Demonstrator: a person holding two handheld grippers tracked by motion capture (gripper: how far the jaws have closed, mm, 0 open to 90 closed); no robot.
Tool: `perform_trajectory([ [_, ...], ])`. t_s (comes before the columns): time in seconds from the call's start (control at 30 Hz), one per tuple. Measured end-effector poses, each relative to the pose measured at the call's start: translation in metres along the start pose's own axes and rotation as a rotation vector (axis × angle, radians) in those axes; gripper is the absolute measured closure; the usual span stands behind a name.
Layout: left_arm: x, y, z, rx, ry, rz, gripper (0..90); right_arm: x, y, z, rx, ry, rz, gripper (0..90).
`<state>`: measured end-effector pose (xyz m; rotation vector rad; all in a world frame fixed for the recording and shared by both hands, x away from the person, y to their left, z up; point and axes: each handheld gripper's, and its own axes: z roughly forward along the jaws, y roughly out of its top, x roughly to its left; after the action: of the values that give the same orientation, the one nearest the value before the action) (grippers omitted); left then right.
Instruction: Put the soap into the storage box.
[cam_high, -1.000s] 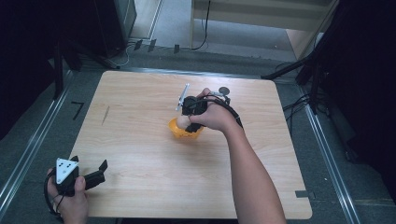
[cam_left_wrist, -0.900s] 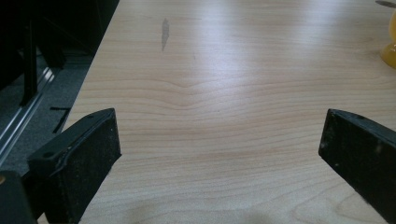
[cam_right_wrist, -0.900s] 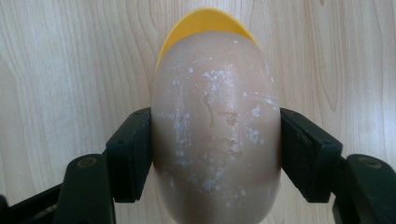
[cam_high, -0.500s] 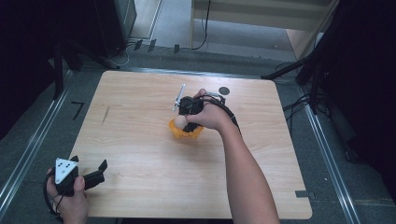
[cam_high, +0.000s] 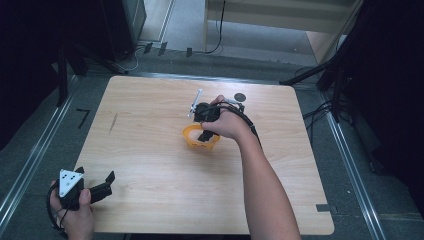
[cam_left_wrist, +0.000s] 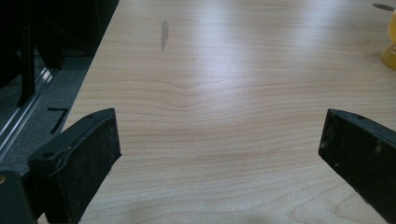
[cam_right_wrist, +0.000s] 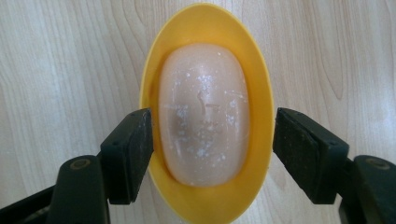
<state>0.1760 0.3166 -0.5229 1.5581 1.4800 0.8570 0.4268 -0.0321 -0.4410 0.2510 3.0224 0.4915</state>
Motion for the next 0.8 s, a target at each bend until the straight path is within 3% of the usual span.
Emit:
perform_trajectory([
  [0.5,-0.001,0.0,0.0,0.006,0.005,0.011,0.0,0.005,-0.038,-0.011,-0.066,-0.01,0.141,2.4],
  [0.8,-0.001,0.0,0.0,0.007,0.006,0.01,0.0,0.011,-0.069,-0.016,-0.096,0.002,0.205,0.0],
])
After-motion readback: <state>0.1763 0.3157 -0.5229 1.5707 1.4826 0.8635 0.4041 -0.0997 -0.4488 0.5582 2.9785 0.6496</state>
